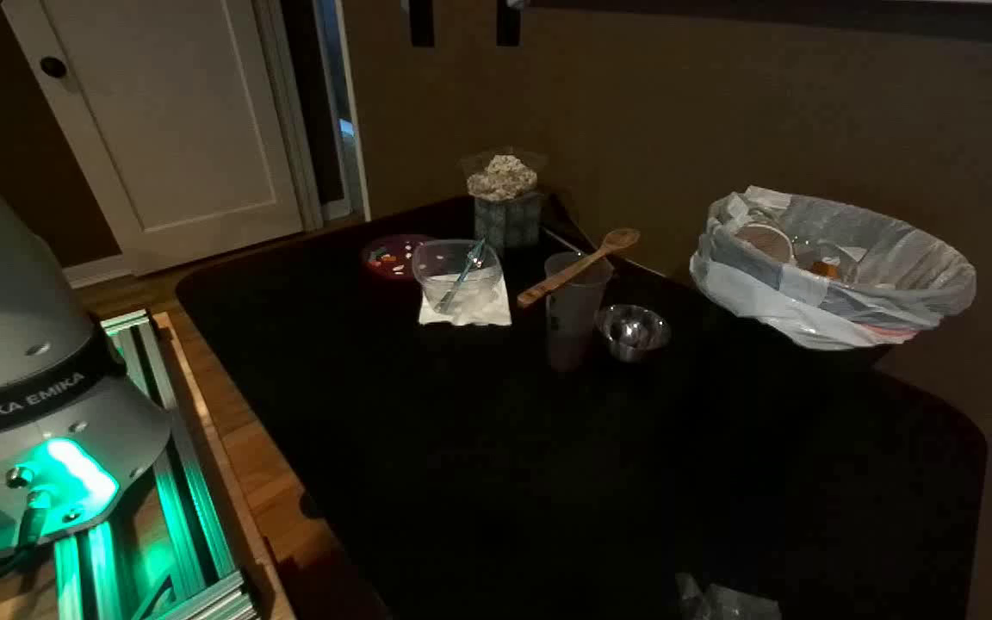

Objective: Put the tongs in the clear bowl

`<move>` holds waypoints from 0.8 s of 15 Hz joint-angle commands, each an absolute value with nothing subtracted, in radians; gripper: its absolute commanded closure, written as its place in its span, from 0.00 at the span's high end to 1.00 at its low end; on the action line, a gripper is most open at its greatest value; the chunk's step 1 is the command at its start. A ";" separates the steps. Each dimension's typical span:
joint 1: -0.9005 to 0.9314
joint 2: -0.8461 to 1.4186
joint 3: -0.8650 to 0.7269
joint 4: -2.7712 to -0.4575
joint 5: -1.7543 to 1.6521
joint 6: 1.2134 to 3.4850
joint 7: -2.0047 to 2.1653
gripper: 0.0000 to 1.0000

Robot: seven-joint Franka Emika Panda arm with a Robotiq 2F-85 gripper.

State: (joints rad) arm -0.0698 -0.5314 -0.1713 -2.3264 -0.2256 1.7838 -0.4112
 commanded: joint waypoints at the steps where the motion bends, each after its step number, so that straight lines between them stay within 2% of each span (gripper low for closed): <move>1: -0.065 -0.531 -0.175 -2.324 -0.227 1.781 -0.410 1.00; 5: -0.058 -0.536 -0.173 -2.342 -0.213 1.799 -0.405 1.00; 9: 0.016 -0.511 -0.170 -2.440 -0.072 1.960 -0.429 1.00; 12: 0.064 -0.470 -0.101 -2.504 -0.045 2.051 -0.395 1.00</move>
State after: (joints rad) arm 0.0221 -0.5020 -0.1523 -2.4412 -0.0726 1.9695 -0.4132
